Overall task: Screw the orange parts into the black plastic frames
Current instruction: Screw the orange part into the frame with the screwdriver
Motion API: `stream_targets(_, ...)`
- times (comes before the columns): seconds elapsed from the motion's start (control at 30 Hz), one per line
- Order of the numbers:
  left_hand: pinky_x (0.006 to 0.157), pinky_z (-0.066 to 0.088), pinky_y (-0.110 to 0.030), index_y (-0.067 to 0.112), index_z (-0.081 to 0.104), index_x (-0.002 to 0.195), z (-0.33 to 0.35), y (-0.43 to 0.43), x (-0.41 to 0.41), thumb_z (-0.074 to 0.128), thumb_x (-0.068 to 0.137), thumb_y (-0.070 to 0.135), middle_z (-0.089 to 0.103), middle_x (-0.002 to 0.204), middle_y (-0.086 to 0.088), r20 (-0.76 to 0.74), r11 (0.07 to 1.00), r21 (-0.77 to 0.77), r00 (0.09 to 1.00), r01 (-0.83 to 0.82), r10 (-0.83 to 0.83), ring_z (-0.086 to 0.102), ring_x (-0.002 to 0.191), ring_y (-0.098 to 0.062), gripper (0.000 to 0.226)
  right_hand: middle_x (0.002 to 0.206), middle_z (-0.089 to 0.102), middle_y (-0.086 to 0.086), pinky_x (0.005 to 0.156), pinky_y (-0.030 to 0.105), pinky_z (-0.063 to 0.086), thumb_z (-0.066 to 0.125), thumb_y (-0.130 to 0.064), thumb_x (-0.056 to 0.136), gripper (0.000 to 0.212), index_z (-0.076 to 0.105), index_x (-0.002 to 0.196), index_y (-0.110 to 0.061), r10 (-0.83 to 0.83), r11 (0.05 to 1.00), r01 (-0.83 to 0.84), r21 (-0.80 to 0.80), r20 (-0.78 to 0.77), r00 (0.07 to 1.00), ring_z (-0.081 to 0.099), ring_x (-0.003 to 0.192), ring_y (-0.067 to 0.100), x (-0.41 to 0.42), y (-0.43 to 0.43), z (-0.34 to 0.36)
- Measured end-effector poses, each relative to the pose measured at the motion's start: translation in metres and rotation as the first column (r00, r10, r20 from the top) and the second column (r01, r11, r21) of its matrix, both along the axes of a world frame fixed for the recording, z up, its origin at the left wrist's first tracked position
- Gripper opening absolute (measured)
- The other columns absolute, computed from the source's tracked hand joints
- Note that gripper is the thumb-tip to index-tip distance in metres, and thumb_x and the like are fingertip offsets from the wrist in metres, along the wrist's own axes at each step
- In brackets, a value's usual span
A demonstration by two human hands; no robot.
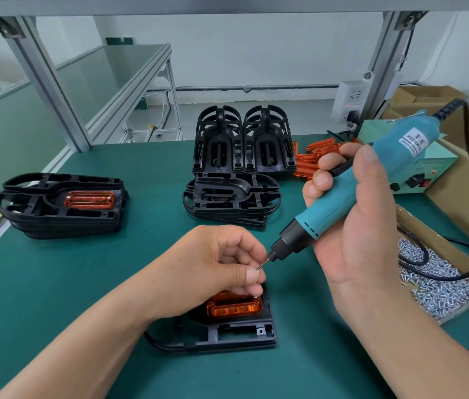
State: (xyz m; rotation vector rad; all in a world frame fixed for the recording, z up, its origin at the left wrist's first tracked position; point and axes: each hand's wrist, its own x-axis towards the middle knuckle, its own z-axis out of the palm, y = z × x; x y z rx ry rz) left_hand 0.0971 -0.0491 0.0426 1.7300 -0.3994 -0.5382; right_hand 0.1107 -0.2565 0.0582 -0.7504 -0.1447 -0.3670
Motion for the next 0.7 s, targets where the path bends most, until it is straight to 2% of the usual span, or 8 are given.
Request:
stream_targets(0.13, 0.080, 0.063, -0.033, 0.027, 0.075, 0.098, -0.0001, 0.0025, 0.0018, 0.076, 0.090, 0.010, 0.078, 0.096, -0.009, 0.035, 0.999, 0.045, 0.999, -0.019, 0.017, 0.079, 0.090, -0.027, 0.019, 0.093, 0.064, 0.004, 0.070, 0.026, 0.050, 0.057, -0.025, 0.109, 0.017, 0.050, 0.117, -0.012, -0.002, 1.000, 0.002, -0.021, -0.016, 1.000, 0.056, 0.071, 0.014, 0.0015, 0.0022, -0.0029)
stream_targets(0.33, 0.079, 0.062, -0.031, 0.029, 0.075, 0.100, 0.0011, 0.0044, 0.0026, 0.070, 0.095, 0.006, 0.079, 0.097, -0.007, 0.060, 0.998, 0.065, 0.998, -0.010, 0.006, 0.079, 0.091, -0.025, 0.024, 0.091, 0.065, 0.003, 0.069, 0.025, 0.049, 0.055, -0.026, 0.110, 0.013, 0.054, 0.113, -0.013, -0.017, 1.000, 0.017, 0.008, -0.023, 1.000, 0.057, 0.070, 0.013, 0.0021, 0.0005, -0.0028)
stream_targets(0.7, 0.078, 0.062, -0.028, 0.017, 0.074, 0.103, 0.0000, 0.0044, 0.0033, 0.072, 0.094, 0.000, 0.079, 0.094, -0.007, 0.058, 0.998, 0.057, 0.998, -0.036, 0.032, 0.079, 0.089, -0.025, 0.020, 0.093, 0.064, 0.002, 0.071, 0.025, 0.049, 0.056, -0.027, 0.110, 0.016, 0.052, 0.115, -0.013, 0.001, 1.000, -0.001, -0.017, -0.010, 1.000, 0.057, 0.072, 0.013, 0.0019, 0.0031, -0.0042)
